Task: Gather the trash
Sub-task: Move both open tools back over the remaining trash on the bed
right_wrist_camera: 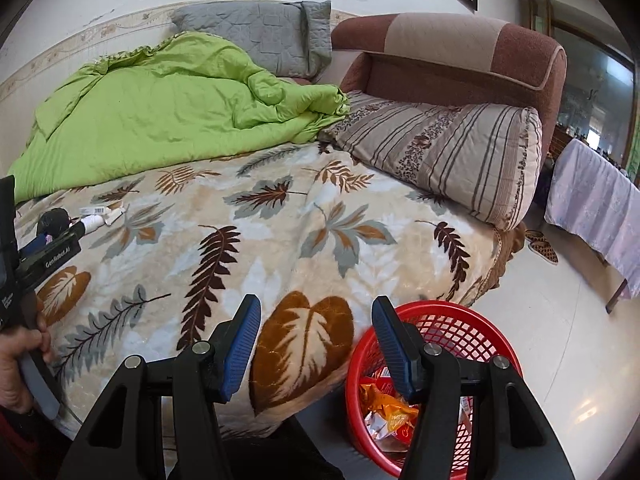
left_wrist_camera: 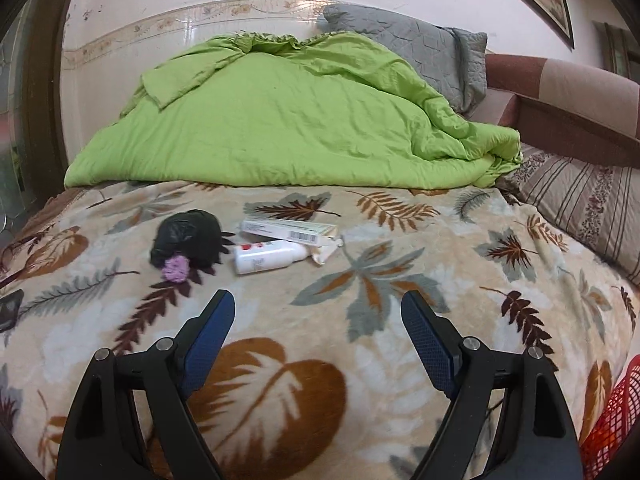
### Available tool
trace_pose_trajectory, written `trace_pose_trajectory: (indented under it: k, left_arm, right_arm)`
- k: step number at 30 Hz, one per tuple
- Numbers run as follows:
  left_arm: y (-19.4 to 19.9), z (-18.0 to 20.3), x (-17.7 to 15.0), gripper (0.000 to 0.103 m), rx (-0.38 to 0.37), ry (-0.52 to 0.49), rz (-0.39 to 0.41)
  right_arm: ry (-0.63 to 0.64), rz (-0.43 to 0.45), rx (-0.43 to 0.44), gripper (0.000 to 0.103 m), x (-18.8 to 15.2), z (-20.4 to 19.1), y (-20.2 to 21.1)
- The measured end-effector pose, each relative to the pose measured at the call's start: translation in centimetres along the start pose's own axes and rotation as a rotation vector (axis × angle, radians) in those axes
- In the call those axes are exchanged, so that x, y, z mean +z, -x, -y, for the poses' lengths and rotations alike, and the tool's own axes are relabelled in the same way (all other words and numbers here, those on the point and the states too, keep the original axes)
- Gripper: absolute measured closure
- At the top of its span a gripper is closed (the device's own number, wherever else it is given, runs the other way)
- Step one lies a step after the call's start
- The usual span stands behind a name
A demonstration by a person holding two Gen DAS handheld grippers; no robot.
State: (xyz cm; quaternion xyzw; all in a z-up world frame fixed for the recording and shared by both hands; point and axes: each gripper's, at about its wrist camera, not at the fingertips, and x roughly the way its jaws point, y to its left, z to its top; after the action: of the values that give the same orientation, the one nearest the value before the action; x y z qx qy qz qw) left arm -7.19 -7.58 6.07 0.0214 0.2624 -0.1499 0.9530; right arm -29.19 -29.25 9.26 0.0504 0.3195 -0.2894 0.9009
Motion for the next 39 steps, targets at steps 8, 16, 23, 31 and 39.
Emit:
trace_pose_trajectory:
  k: [8,16,23,31,39]
  left_arm:
    - [0.9,-4.3,0.3,0.019,0.026,0.073,-0.022]
    - [1.0,-10.6,0.6,0.019,0.044,0.186,-0.054]
    - [0.0,-17.0,1.5,0.019,0.040,0.367,-0.060]
    - [-4.4,-17.8,3.3,0.019,0.001,0.402,-0.076]
    - [-11.9,-14.4,6.3,0.019,0.036,0.248,-0.170]
  right_arm:
    - [0.101,0.021,0.084,0.040,0.4,-3.3,0.9]
    - [0.135,-0.058,0.294,0.040,2.1,-9.6,-1.4]
    - [0.098,-0.142,0.439,0.040,3.3,-14.8,-5.6]
    - [0.030,-0.213,0.516,0.040,3.6,-16.1,-10.6]
    - [0.042,-0.222,0.564,0.040,3.1,-17.0,-11.4]
